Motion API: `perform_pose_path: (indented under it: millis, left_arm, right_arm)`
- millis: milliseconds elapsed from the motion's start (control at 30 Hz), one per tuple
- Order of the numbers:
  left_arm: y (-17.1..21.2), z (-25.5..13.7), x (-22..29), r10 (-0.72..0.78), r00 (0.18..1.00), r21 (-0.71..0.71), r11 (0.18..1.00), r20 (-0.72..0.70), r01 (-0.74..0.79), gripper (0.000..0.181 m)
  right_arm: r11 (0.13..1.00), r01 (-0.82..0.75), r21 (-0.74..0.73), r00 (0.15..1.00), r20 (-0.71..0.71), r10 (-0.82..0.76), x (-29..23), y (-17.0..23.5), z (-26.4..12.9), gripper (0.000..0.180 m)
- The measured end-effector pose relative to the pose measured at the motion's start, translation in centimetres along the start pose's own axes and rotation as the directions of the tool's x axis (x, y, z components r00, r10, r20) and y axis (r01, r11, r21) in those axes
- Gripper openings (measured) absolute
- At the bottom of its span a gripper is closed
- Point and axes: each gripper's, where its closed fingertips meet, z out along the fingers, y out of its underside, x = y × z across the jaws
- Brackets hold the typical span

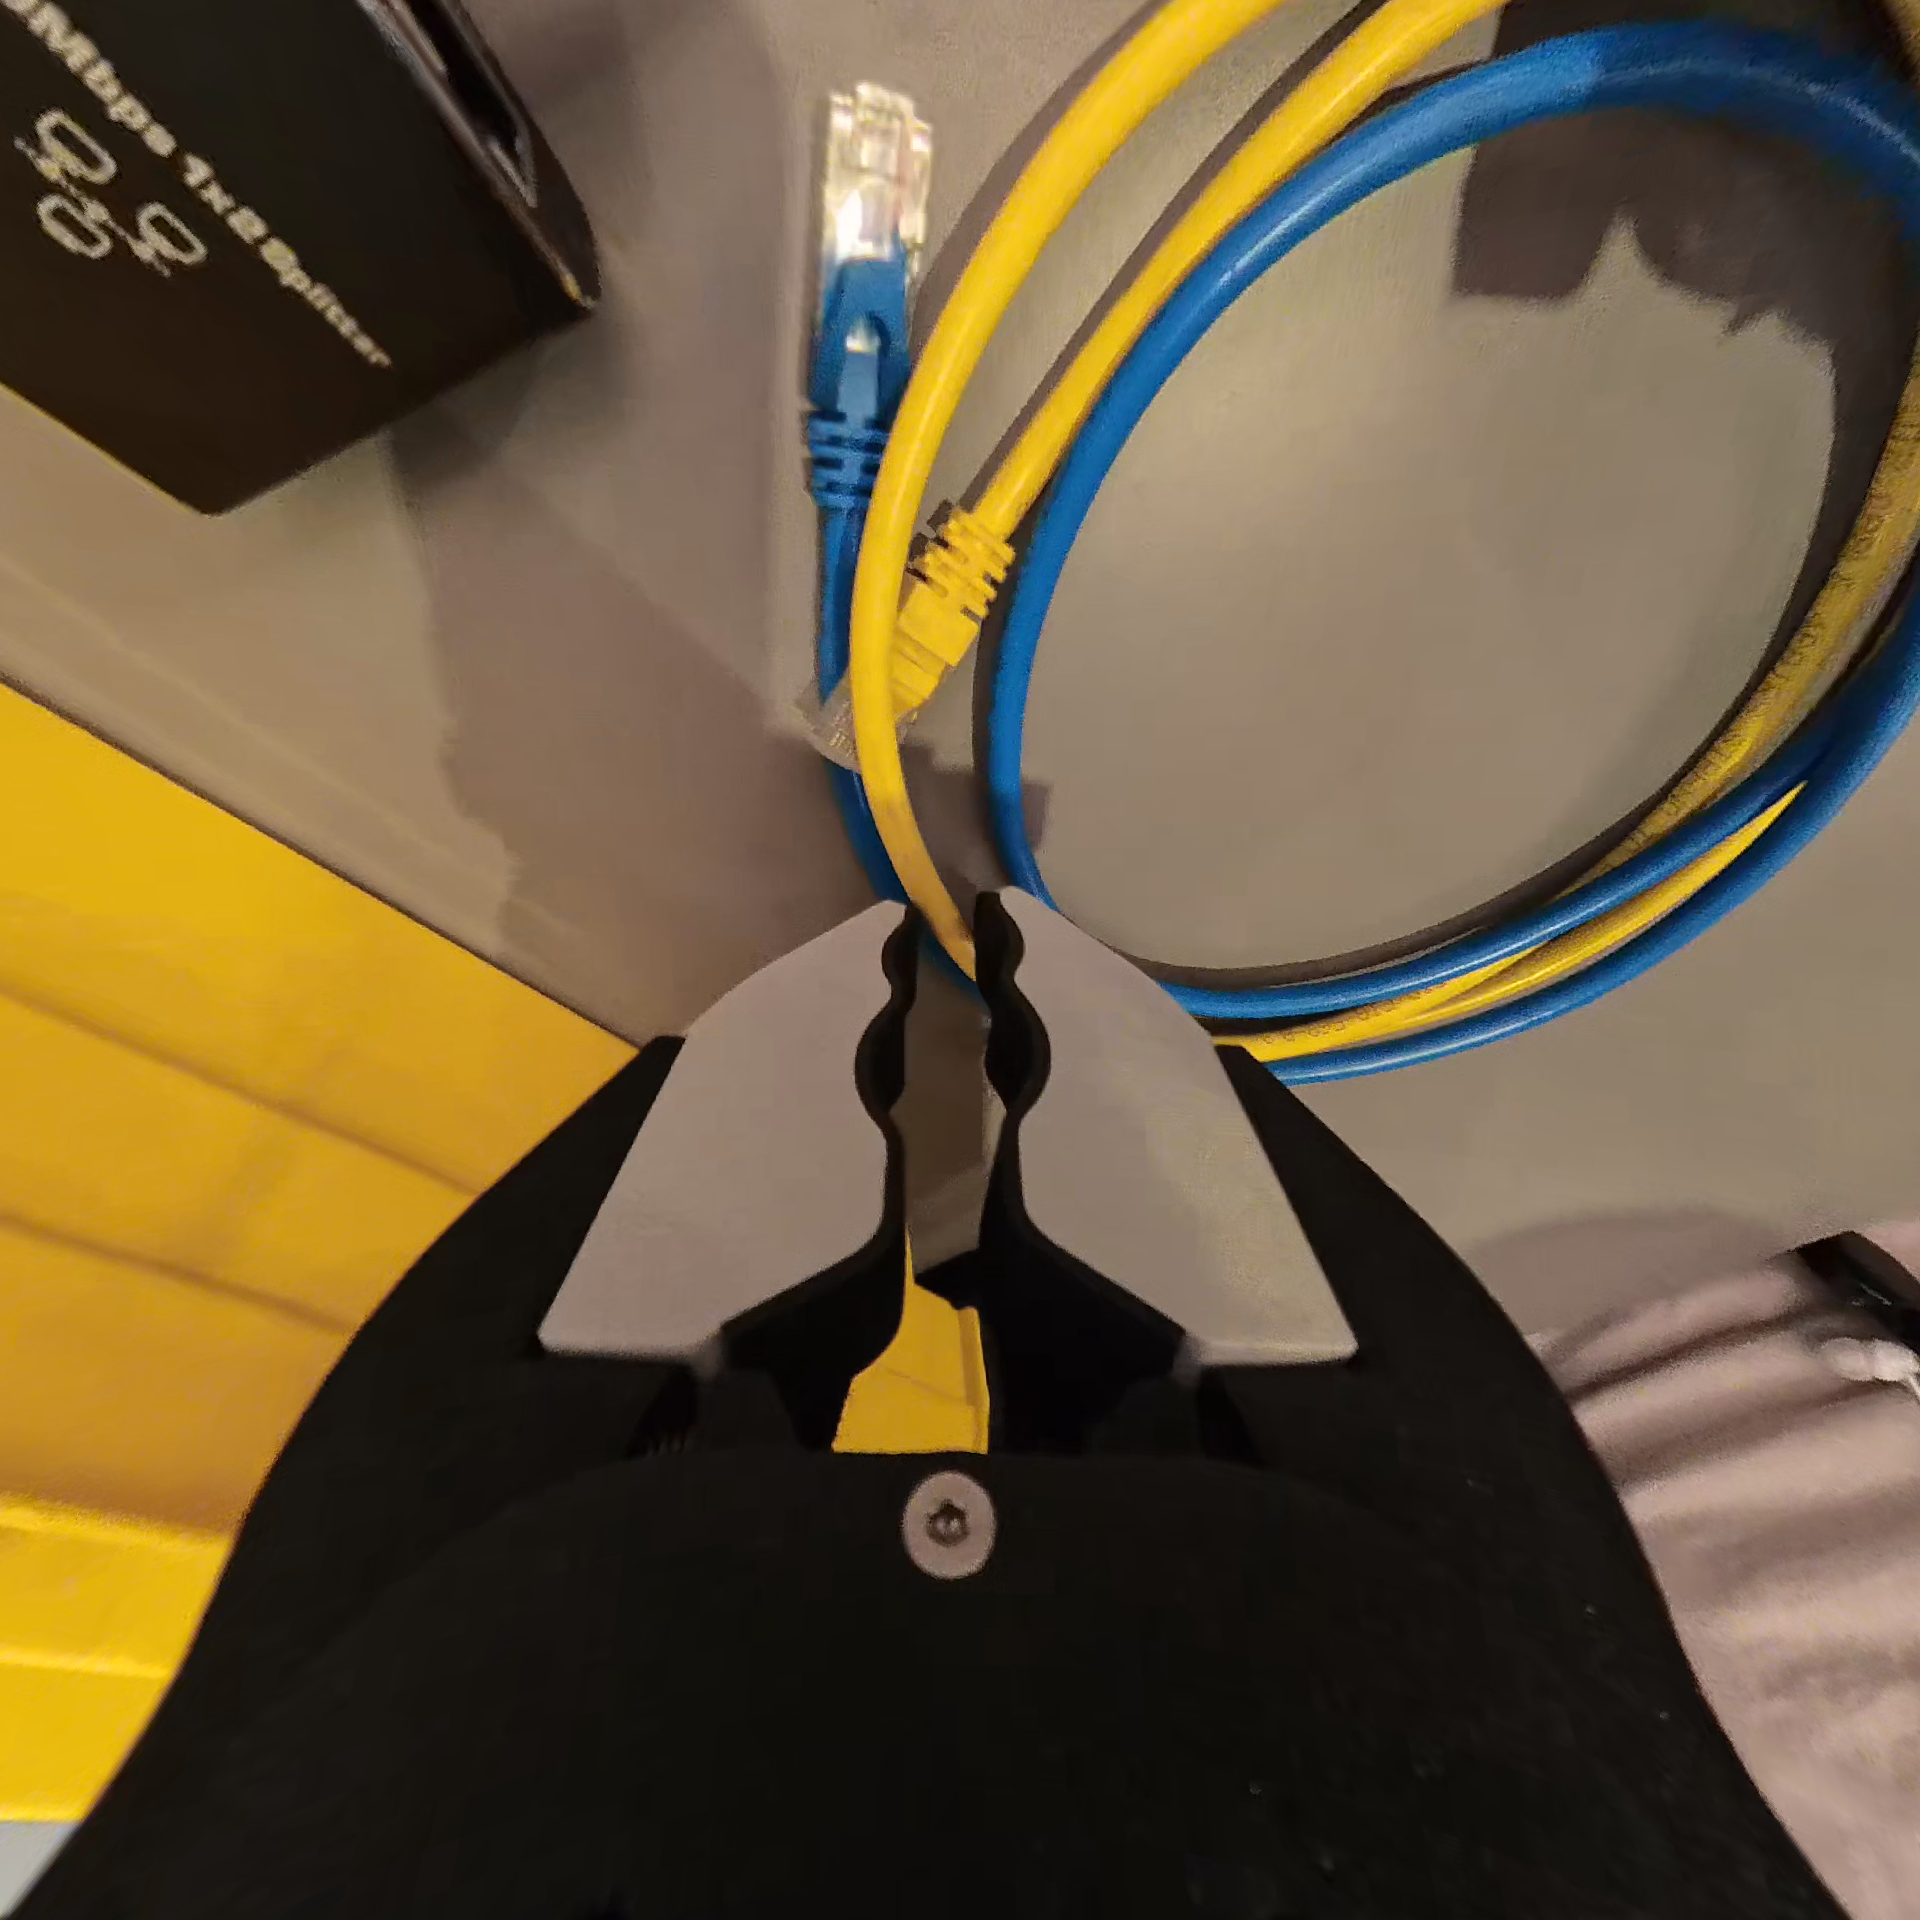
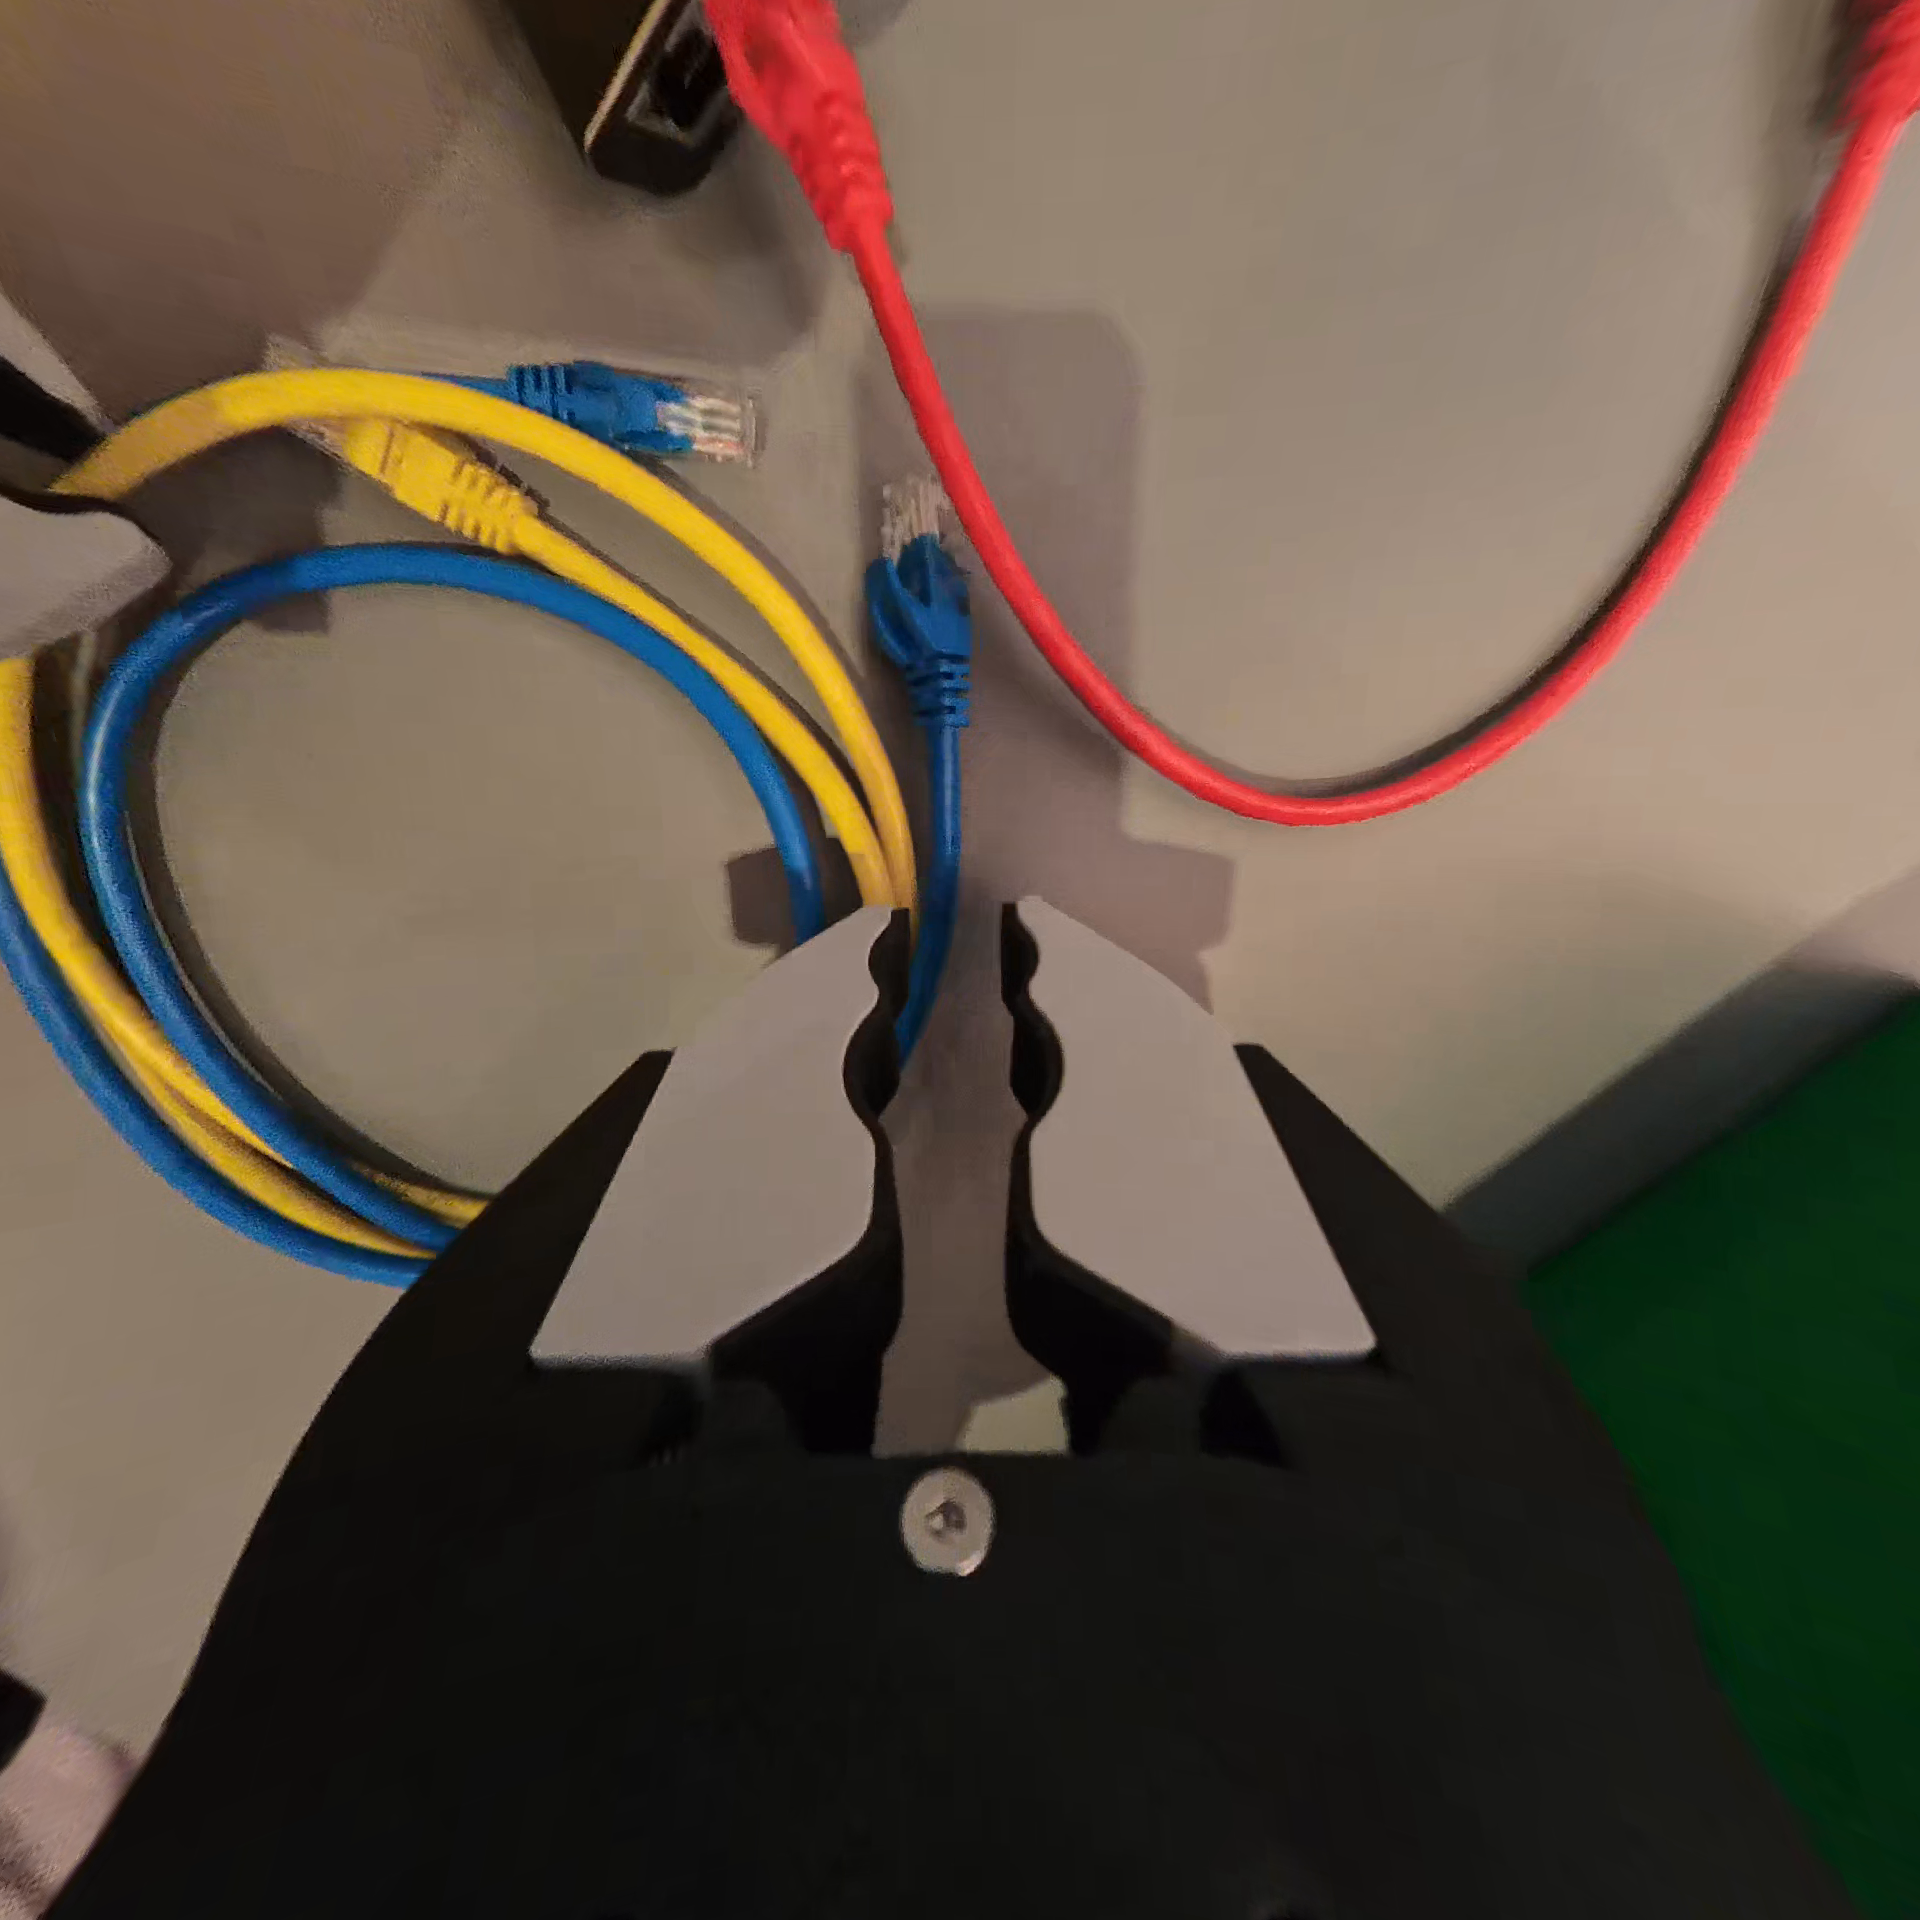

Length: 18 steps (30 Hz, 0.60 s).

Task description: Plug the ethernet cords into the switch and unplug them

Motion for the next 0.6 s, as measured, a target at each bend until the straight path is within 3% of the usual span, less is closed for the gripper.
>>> perform_pose_path:
  millis: [367,600]
  left_arm:
    - [0.0,-2.0,0.0,0.01,1.0,0.065,0.998,-0.029,-0.008,0.01]
    - [0.4,-4.0,-1.2,-0.015,1.0,0.137,0.99,-0.01,0.016,0.003]
  right_arm:
    - [0.998,-0.052,0.04,0.985,0.164,0.044,-0.8,-0.3,0.8,0.007]
    - [0.994,-0.028,0.109,0.987,0.16,0.011,-1.1,-1.1,-2.9,0.007]
